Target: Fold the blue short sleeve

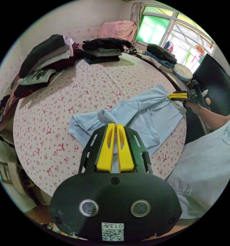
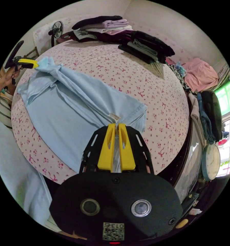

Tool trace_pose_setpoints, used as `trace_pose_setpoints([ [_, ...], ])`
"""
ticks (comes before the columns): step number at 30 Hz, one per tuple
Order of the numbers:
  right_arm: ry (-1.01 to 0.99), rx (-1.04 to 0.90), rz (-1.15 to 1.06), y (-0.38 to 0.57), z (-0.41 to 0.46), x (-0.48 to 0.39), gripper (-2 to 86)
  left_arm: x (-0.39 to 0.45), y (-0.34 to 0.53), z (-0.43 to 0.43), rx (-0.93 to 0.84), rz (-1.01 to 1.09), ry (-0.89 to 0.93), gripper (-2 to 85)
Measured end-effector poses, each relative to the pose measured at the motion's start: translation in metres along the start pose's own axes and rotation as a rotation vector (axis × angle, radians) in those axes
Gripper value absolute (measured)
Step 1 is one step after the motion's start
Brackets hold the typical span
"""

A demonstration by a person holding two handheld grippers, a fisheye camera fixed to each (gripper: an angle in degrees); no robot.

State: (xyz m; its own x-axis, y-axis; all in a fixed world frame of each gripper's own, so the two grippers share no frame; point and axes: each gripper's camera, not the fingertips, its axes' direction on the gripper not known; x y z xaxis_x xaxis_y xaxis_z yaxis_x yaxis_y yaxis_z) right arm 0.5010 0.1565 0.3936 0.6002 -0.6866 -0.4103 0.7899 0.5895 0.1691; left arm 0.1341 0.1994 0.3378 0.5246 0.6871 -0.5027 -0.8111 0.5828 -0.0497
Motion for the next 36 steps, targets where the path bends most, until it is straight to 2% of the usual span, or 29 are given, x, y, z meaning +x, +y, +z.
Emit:
trace_pose_setpoints([
  [8, 0.022, 0.064, 0.009, -0.013, -0.020, 0.000, 2.3, -0.005, -0.002, -0.011, 0.035, -0.026, -0.064, 0.2],
  [16, 0.079, 0.214, -0.023, -0.044, -0.061, 0.011, 2.3, -0.039, -0.080, -0.076, 0.266, 0.037, -0.121, 0.2],
  [20, 0.101, 0.217, -0.022, -0.033, -0.061, -0.001, 2.2, -0.037, -0.078, -0.067, 0.243, 0.074, -0.129, 0.2],
  [30, 0.021, 0.058, -0.043, 0.005, -0.020, -0.038, 2.1, -0.046, -0.010, -0.003, 0.038, -0.040, -0.061, 0.2],
  [36, 0.037, 0.090, -0.026, 0.017, -0.036, -0.042, 2.2, -0.021, 0.009, -0.037, 0.164, 0.023, -0.068, 0.2],
])
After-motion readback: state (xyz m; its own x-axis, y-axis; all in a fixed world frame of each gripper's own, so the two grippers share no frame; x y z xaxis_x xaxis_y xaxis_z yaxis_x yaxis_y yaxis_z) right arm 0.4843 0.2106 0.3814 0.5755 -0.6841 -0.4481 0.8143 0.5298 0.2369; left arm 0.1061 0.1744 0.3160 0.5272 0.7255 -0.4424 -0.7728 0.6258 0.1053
